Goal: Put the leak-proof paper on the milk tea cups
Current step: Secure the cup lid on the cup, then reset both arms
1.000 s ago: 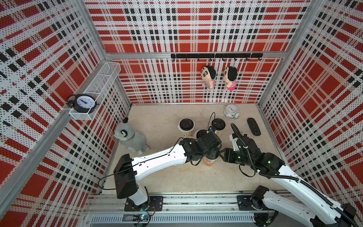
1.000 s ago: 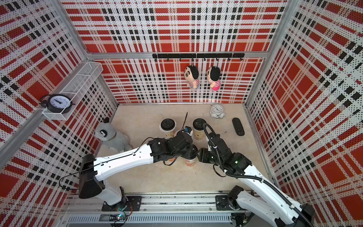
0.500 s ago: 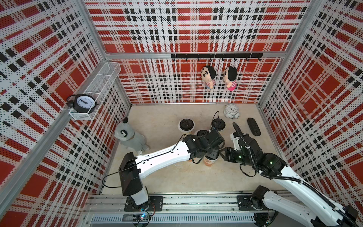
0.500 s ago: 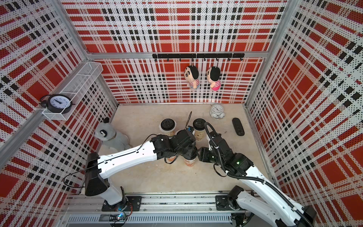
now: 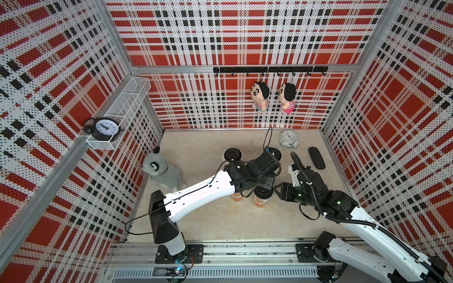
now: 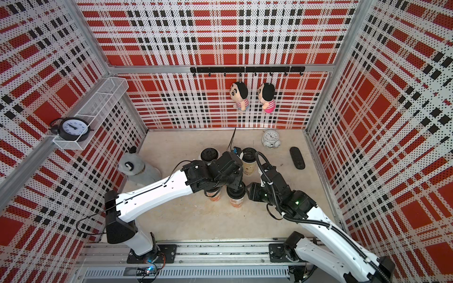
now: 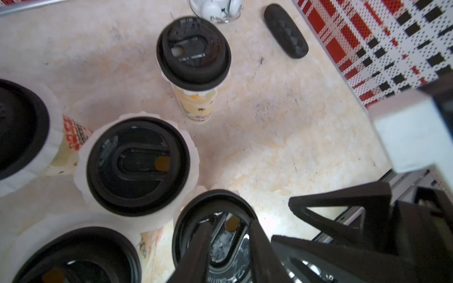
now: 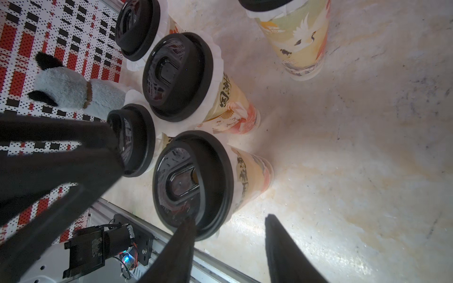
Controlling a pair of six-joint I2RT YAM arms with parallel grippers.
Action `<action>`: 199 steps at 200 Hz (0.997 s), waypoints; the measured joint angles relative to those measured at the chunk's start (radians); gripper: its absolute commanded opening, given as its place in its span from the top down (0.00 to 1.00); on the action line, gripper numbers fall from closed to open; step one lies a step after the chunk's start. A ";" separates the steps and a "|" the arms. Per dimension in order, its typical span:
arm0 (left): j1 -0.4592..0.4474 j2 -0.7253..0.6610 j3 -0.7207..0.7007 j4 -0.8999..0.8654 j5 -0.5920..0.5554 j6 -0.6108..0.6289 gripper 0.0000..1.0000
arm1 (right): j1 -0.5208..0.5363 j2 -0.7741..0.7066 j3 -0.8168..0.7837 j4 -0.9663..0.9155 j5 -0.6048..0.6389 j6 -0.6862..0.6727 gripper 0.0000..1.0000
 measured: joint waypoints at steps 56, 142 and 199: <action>0.313 -0.222 -0.194 0.120 -0.106 0.047 0.32 | -0.311 0.019 0.081 -0.034 0.160 -0.140 0.30; 1.004 -1.024 -1.513 1.321 -0.322 0.181 0.02 | -0.577 0.095 -0.637 0.970 0.285 -0.543 0.11; 1.048 -0.633 -1.708 1.902 -0.360 0.230 0.02 | -0.580 0.412 -0.699 1.532 0.278 -0.657 0.10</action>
